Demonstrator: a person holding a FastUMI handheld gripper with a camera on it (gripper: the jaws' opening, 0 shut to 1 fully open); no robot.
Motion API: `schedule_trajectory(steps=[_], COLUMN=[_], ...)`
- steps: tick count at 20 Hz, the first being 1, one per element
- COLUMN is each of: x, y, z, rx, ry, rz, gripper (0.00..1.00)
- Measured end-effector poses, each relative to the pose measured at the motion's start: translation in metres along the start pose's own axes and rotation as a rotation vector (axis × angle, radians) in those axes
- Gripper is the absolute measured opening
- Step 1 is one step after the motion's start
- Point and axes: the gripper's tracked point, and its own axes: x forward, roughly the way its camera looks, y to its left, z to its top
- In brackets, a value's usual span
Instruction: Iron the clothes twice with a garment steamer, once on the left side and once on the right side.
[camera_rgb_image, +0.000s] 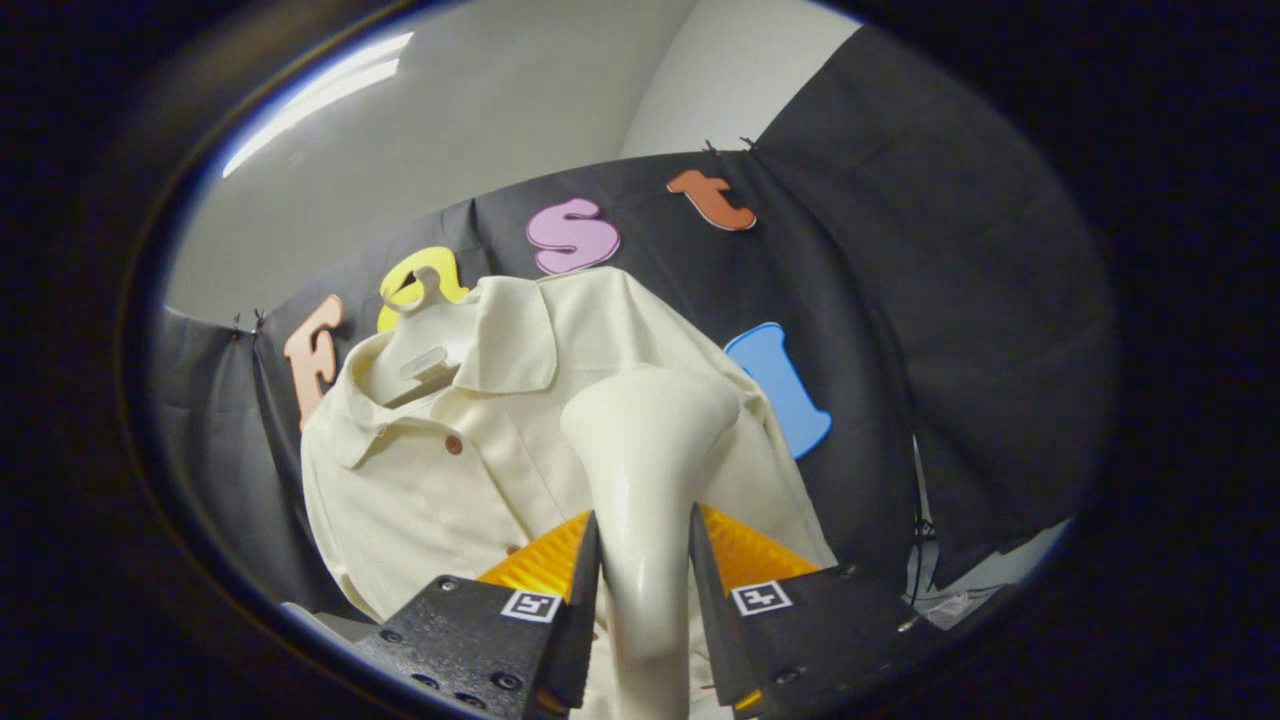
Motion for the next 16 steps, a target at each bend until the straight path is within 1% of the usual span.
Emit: schedule_trajectory(steps=[6,12,14,16], x=[-0.007,-0.017,-0.021,-0.023], y=[-0.004,-0.026,-0.036,-0.045], z=[-0.030,-0.063,-0.078,-0.095], rx=[-0.101,-0.083,-0.074,-0.051], ry=[0.076,0.116,0.122,0.152], rz=[0.018,0.033,0.030,0.044], gripper=[0.48,0.47,0.47,0.48])
